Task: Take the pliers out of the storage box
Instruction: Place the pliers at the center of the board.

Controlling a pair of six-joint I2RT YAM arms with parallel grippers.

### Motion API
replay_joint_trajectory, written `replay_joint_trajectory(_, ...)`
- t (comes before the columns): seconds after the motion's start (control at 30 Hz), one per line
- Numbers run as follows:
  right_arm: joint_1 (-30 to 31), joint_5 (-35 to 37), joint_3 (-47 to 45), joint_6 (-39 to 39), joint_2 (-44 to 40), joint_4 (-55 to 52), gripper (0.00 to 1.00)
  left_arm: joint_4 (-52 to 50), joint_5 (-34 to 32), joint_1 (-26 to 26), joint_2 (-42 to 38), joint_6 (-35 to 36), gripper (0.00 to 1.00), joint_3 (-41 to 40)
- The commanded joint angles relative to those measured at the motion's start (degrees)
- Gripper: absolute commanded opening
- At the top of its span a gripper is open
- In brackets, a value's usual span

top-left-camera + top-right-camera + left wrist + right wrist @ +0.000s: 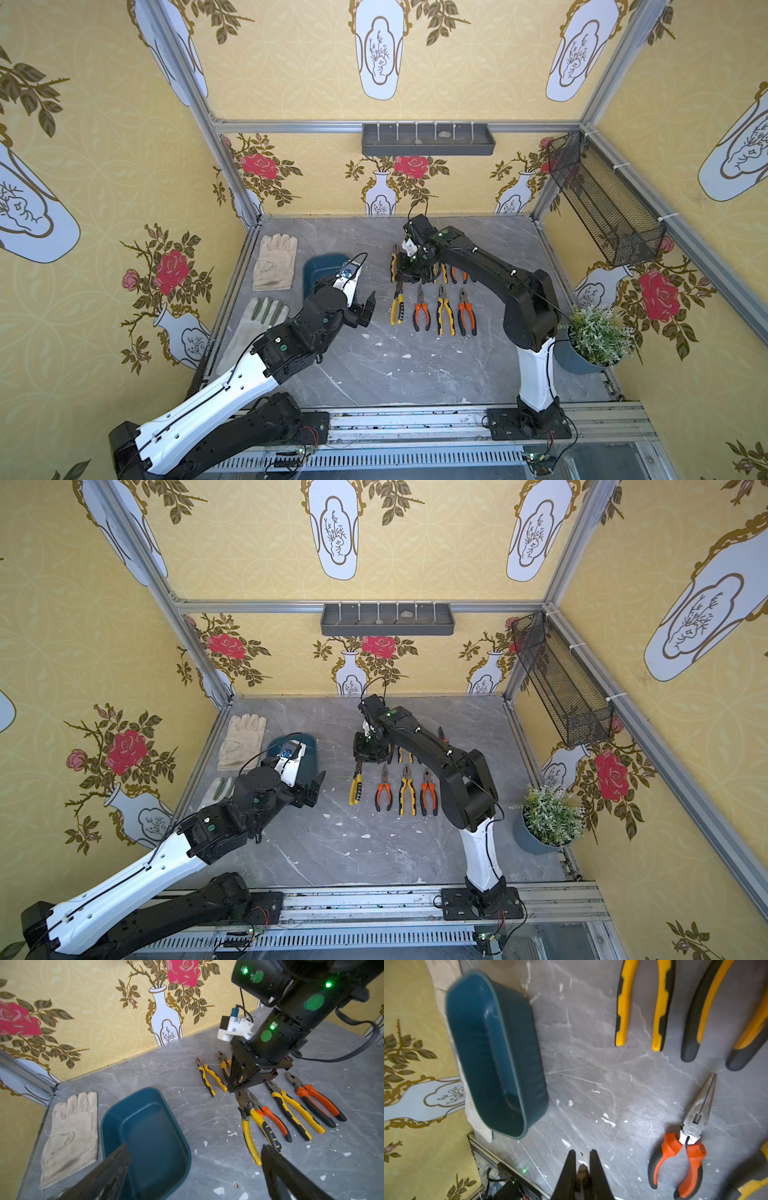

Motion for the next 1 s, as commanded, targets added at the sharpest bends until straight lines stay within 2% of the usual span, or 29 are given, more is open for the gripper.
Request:
replay_joint_trajectory(0.0,-1.6,-10.9,-6.5,-0.7,-0.2,11.2,0.0,-1.1,-0.8,0.2,-0.8,-3.8,0.99,-2.1)
replay_joint_trajectory(0.17,-3.1,-14.9,-10.1,-0.4,1.8,17.2,0.05,-0.3,0.0,0.3,0.3,-5.3,0.99,-3.4)
replay_joint_trajectory(0.53,-5.6,-14.1,-4.6,-3.2,9.7,14.8,0.1,0.3,0.4,0.3,2.0,-5.1,0.99,-3.6)
replay_joint_trajectory(0.83,-5.7,-12.4,-1.5,-4.5,12.0,11.5,0.25,0.8,0.5,0.3,2.4,-5.4,0.99,-4.1)
replay_joint_trajectory(0.97,-5.6,-11.7,-1.9,-4.4,12.1,11.4,0.26,0.8,0.4,0.2,2.5,-4.9,0.99,-3.9)
